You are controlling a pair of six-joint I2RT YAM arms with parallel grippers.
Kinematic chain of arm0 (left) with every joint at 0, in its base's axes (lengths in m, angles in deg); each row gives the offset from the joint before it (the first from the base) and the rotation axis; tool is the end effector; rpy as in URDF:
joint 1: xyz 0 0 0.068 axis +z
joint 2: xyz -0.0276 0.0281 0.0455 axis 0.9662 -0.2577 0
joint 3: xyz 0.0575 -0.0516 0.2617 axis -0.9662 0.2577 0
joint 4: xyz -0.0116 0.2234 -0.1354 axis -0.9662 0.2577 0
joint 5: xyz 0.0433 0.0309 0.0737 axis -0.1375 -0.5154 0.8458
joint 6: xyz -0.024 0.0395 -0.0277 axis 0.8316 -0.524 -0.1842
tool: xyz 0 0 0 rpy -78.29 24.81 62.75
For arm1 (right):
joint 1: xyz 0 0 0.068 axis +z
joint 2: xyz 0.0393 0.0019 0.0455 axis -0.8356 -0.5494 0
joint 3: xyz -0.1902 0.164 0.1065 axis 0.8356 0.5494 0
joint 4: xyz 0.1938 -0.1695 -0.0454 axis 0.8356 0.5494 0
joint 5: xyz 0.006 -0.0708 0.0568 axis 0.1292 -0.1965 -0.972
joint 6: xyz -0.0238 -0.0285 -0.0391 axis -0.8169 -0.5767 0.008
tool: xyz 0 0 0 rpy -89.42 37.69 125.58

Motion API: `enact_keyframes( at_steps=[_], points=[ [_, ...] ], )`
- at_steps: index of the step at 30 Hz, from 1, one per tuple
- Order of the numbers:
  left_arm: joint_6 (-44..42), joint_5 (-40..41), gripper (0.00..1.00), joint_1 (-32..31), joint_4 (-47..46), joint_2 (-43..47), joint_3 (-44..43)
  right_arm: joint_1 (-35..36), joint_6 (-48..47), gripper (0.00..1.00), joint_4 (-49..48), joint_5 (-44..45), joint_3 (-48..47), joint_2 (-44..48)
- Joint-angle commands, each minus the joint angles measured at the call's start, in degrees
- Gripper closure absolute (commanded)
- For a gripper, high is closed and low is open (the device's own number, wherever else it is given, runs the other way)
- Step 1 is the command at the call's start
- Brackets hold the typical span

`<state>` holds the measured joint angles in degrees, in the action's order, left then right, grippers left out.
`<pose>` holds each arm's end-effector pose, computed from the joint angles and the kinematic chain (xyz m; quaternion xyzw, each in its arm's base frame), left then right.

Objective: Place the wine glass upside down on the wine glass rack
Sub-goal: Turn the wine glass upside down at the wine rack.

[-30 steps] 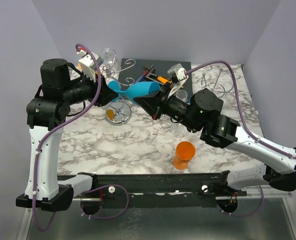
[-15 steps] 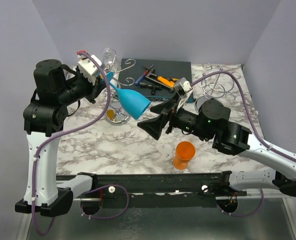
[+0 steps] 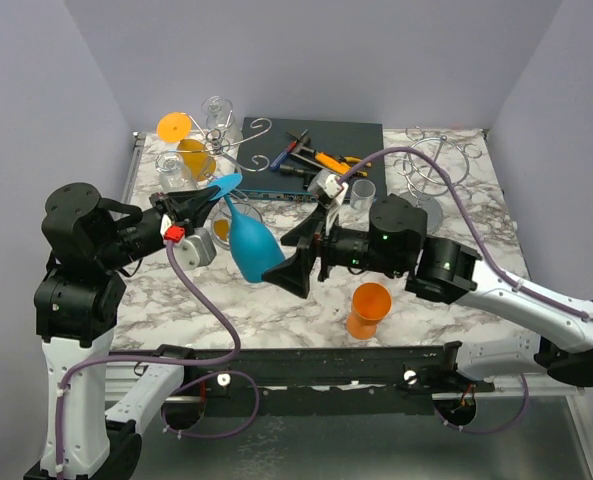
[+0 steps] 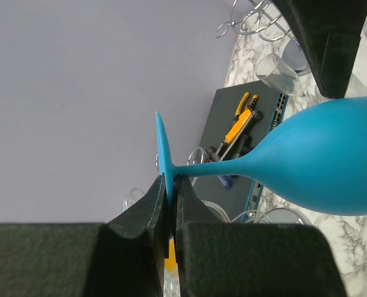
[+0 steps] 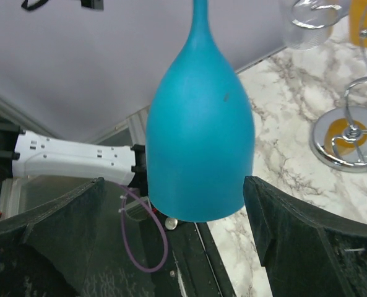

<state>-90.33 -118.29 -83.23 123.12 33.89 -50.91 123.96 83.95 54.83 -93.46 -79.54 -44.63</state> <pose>0.0914 -0.0401 0.5006 0.5936 0.4275 -0.0306 0.6811 0.0977 0.2422 0.4517 -0.3386 0.6634 0.4775 0.4661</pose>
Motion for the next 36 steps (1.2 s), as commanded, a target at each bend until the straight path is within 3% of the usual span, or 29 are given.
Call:
enact_keyframes(
  at_steps=[1,7,20,32,36],
  points=[
    [-11.03,-6.48,1.0,-0.1,-2.04,0.78,1.84,0.26,-2.94,0.01,-7.43,-10.6,3.74,-1.81],
    [-11.81,-7.11,1.0,-0.1,-2.3,1.11,2.14,0.26,-3.59,0.0,-14.05,-11.29,7.72,-2.72],
    [-11.04,-7.57,1.0,-0.1,-2.3,2.26,3.2,0.14,-5.12,0.01,-20.7,4.35,9.04,-8.49],
    [-10.4,-7.63,0.99,-0.1,-2.32,1.38,3.31,0.13,-7.48,0.18,-30.49,-1.03,14.64,-6.42],
    [-7.85,-8.65,0.99,-0.11,-2.44,0.33,1.59,0.16,-9.81,0.14,-36.17,0.21,17.7,-6.58]
  ],
)
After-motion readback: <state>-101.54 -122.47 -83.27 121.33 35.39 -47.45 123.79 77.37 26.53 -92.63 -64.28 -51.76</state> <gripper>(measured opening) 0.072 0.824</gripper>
